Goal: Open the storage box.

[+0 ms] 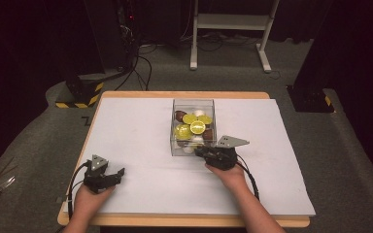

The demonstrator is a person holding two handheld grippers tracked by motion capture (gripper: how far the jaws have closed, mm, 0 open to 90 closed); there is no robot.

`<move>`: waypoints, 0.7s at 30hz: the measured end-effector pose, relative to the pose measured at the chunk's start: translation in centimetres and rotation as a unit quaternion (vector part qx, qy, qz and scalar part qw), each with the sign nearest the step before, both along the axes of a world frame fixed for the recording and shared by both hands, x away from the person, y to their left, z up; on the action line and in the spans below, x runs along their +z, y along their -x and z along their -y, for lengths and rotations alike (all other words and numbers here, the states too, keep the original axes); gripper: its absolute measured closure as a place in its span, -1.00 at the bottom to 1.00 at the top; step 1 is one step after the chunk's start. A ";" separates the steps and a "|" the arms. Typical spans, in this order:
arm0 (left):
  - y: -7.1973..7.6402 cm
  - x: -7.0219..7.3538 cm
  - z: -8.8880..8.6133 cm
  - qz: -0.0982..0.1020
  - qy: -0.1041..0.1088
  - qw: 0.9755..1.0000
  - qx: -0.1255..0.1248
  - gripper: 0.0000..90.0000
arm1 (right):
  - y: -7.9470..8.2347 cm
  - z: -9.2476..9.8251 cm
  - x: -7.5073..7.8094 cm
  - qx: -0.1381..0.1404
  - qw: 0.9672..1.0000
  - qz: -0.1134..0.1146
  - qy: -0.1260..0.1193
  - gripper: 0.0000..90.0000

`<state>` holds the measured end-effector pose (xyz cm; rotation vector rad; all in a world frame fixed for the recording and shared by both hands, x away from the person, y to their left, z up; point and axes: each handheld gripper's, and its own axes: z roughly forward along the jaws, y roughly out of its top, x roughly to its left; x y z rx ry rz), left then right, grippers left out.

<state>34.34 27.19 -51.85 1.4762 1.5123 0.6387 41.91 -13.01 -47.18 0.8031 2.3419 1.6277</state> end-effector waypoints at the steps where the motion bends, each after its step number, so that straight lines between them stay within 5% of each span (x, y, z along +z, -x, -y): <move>1: 0.0 0.0 0.1 0.002 0.002 1.000 0.002 -0.42 | 0.0 0.1 0.0 0.002 1.000 0.000 -0.001 0.70; 21: 0.0 0.0 0.0 0.000 0.001 1.000 0.000 -0.42 | 1.2 0.9 0.0 0.024 1.000 0.000 0.000 0.81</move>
